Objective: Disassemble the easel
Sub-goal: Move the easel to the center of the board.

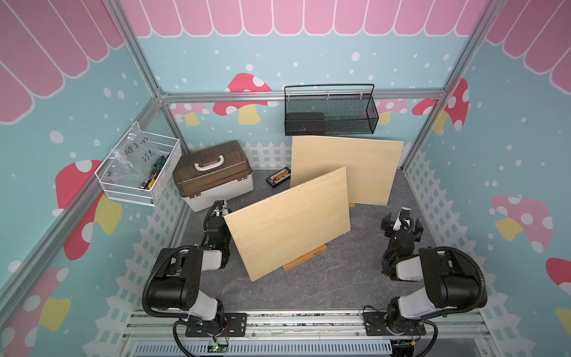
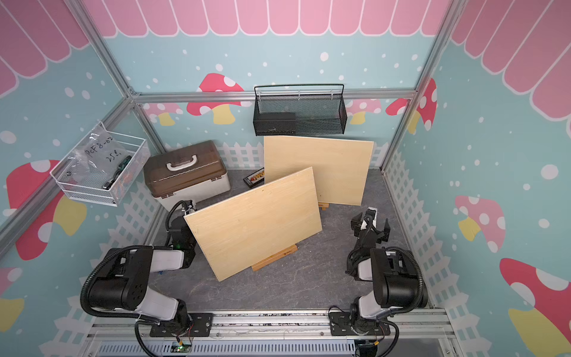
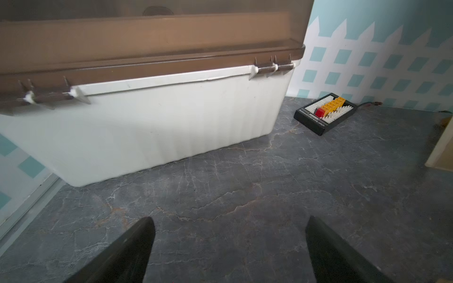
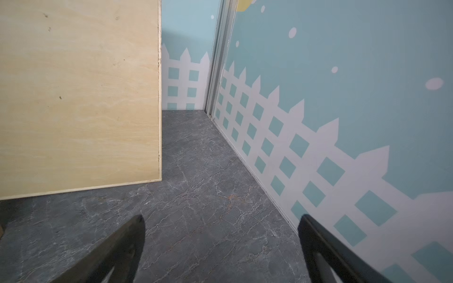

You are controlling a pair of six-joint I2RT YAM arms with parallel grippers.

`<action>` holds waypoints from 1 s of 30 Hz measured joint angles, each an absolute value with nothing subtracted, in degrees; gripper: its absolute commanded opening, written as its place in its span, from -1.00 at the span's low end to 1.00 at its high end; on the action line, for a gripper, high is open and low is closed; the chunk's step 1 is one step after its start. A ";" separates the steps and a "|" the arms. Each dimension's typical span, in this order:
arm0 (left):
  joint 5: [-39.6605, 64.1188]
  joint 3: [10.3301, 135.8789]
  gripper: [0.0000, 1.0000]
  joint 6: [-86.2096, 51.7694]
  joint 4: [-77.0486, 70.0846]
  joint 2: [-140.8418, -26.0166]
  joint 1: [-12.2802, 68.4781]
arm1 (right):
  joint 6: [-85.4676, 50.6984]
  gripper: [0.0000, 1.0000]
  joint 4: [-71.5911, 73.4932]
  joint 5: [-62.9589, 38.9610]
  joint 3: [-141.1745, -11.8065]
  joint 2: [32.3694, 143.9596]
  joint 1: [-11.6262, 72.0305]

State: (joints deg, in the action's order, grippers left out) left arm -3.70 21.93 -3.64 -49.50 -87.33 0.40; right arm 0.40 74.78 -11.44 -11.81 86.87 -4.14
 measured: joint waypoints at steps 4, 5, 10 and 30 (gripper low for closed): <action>-3.68 21.93 0.99 -3.64 -49.50 -87.33 0.40 | 0.40 1.00 74.78 -11.46 -11.81 86.87 -4.14; -3.70 21.93 0.99 -3.64 -49.50 -87.33 0.40 | 0.40 1.00 74.78 -11.44 -11.81 86.87 -4.14; -3.68 21.93 0.99 -3.64 -49.50 -87.33 0.40 | 0.40 1.00 74.78 -11.44 -11.81 86.87 -4.14; -5.06 23.29 0.99 -3.68 -42.22 -82.32 0.40 | 0.19 1.00 67.33 -11.09 -13.28 83.53 -4.14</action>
State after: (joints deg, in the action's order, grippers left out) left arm -5.06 23.29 -3.68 -42.22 -82.32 0.40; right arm 0.19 67.33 -11.09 -13.28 83.53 -4.14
